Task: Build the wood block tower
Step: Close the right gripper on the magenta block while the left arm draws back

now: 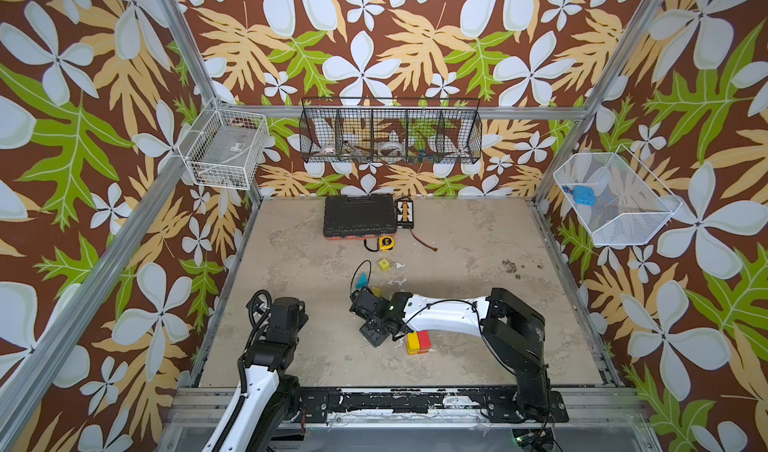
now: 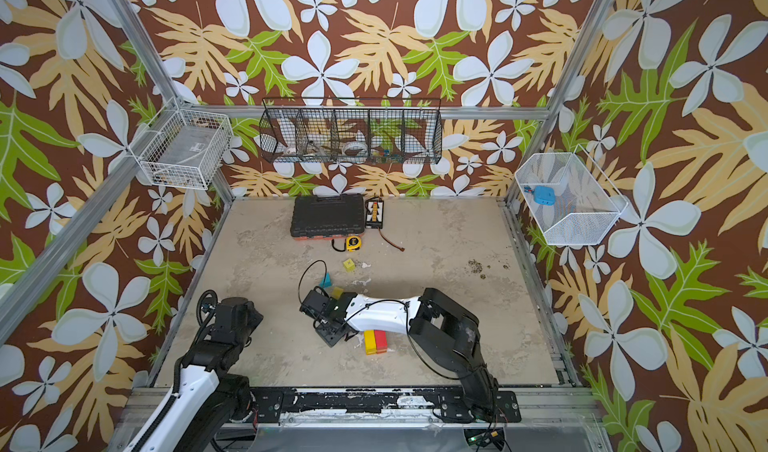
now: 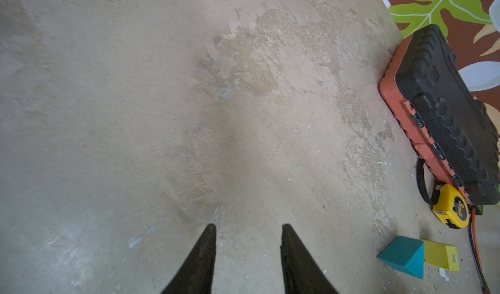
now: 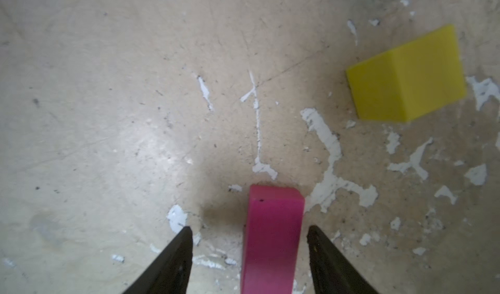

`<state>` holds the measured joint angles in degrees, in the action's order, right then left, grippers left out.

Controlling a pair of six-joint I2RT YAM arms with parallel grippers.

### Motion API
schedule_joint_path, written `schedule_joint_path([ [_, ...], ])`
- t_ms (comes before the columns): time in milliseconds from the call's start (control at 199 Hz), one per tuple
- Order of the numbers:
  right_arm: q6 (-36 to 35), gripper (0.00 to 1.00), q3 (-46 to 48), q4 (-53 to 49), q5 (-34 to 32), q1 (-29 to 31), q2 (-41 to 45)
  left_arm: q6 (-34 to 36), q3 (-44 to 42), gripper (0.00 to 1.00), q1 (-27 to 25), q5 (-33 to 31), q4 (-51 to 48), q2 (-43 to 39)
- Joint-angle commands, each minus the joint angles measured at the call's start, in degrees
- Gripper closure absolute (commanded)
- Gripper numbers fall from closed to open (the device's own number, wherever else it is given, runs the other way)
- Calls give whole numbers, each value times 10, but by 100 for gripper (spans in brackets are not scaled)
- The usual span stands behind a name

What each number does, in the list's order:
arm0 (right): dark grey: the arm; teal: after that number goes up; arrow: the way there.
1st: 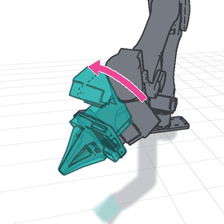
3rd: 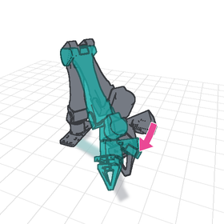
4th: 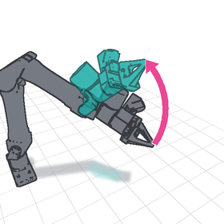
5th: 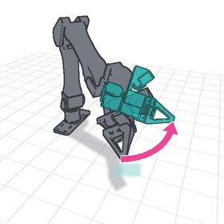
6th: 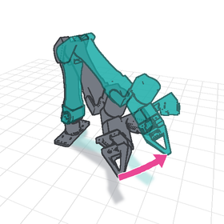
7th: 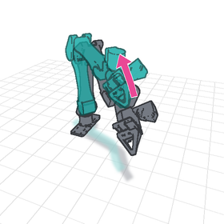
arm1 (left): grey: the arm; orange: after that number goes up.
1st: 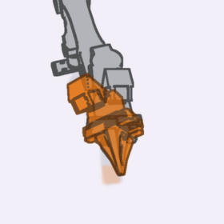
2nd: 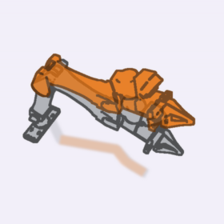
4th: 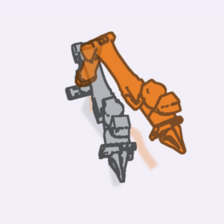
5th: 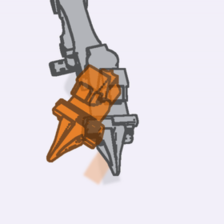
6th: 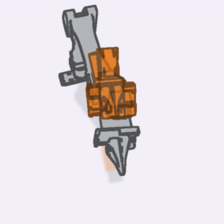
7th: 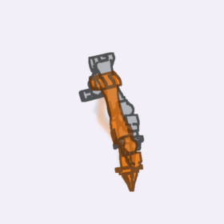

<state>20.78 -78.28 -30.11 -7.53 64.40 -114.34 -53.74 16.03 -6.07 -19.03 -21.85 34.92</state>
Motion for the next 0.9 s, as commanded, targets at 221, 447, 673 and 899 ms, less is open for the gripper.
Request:
schedule_joint_path([
  [221,5,46,8,5,21,-11,-20,4,-7,57,1,-4,-2,-41],
  [447,23,59,23,7,13,-9,-5,4,-5,57,2,0,-1,-29],
  [673,37,74,21,-1,4,-4,6,4,-4,57,1,2,-3,-23],
  [899,61,80,5,-23,-15,8,43,5,4,56,2,7,-14,-29],
])
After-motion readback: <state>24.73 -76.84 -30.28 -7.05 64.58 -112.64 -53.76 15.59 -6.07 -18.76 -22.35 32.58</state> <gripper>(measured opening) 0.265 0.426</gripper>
